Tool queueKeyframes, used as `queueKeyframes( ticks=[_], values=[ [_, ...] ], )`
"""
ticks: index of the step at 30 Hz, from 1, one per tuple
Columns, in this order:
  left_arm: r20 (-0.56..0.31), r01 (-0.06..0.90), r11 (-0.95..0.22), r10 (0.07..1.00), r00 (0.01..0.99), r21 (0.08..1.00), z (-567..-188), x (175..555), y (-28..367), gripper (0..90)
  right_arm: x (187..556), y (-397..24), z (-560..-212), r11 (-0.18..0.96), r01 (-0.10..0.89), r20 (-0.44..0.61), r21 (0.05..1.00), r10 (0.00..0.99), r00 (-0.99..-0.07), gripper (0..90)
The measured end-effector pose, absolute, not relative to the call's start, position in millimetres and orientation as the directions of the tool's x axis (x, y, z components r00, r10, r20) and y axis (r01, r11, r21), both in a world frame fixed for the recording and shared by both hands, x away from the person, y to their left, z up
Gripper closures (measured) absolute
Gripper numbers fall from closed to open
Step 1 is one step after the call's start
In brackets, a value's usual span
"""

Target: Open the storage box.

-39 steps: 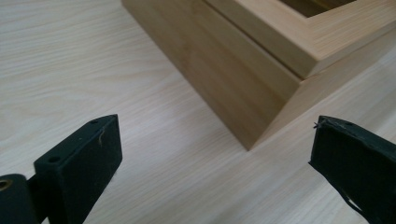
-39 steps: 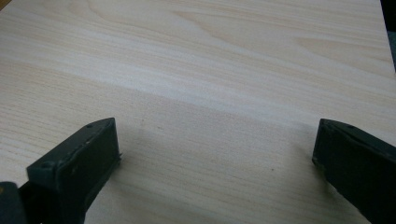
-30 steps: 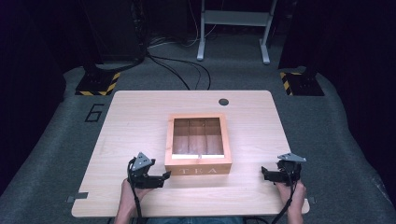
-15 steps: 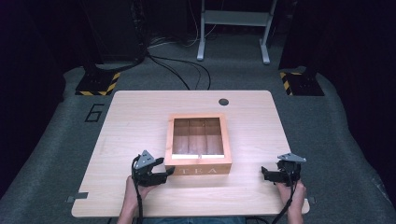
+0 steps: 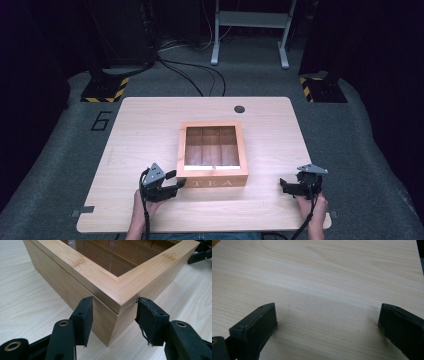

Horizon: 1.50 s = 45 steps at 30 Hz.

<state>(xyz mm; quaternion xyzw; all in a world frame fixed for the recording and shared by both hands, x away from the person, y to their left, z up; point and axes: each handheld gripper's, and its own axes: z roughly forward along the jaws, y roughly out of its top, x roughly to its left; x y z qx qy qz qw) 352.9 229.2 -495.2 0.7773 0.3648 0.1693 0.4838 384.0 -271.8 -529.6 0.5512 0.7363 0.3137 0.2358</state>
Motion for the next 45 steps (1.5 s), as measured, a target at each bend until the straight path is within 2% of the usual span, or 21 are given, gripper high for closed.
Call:
queueKeyframes(
  ticks=[31,37,45],
  values=[
    [-0.019,0.351,-0.292,0.744,0.667,0.89,-489,349,225,48.9,384,-272,-530,0.195,0.664,-0.001,0.722,0.96,-0.281,1.5],
    [0.014,0.336,-0.307,0.756,0.654,0.89,-484,349,223,44.4,384,-272,-530,0.195,0.664,-0.001,0.722,0.96,-0.281,1.5],
    [0.06,0.311,-0.326,0.769,0.636,0.893,-476,348,218,42.8,384,-272,-530,0.194,0.664,0.0,0.722,0.96,-0.28,1.5]
  ],
)
